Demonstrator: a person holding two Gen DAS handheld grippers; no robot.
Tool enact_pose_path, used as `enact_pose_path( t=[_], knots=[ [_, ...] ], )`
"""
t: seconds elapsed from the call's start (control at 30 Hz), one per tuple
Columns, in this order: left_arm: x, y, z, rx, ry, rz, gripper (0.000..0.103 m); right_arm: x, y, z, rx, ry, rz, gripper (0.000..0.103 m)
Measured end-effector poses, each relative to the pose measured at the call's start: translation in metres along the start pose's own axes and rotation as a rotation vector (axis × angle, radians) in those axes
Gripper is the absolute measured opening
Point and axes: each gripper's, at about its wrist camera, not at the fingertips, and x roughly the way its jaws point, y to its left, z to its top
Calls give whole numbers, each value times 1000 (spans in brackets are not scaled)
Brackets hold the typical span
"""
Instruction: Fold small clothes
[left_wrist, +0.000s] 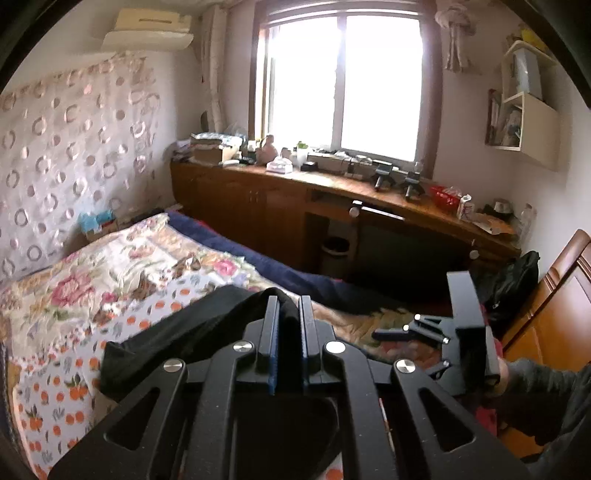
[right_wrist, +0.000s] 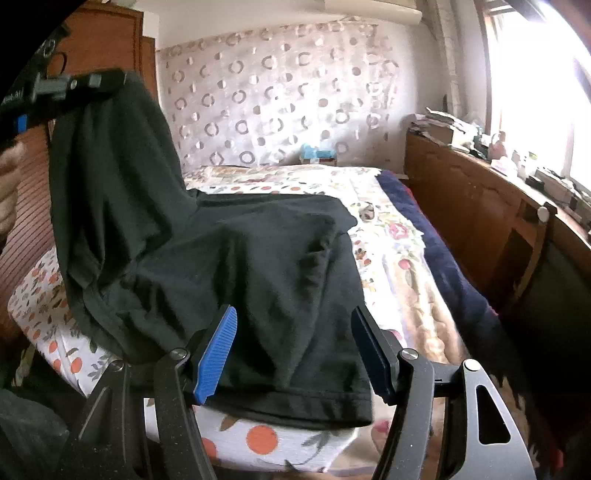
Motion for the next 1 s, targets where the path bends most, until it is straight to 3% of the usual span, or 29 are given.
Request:
enact_pose_path(
  t=[0.07,0.17,0.2,0.23,0.43,0.67,1.0],
  knots=[
    [3,-4,3,-2,3,21,10,-2,6,-3,4,-2,-1,66],
    [7,-3,-1,-33,27,-19,12,-1,12,-6,-2,2,-3,66],
    [6,-2,-4,-35,34,-23,20,0,11,-6,-3,5,-3,66],
    [4,-1,-7,-33,37,-14,37,0,12,-7,-4,6,-5,66],
    [-5,15,-31,-57,51,34,72,2,9,0,1,-4,-2,66],
    [-20,47,-69,-137,67,114,78,11,13,10,-29,-2,23,66],
    [-47,95,-122,-244,111,261,78,39,54,38,-136,6,104,66]
  ],
)
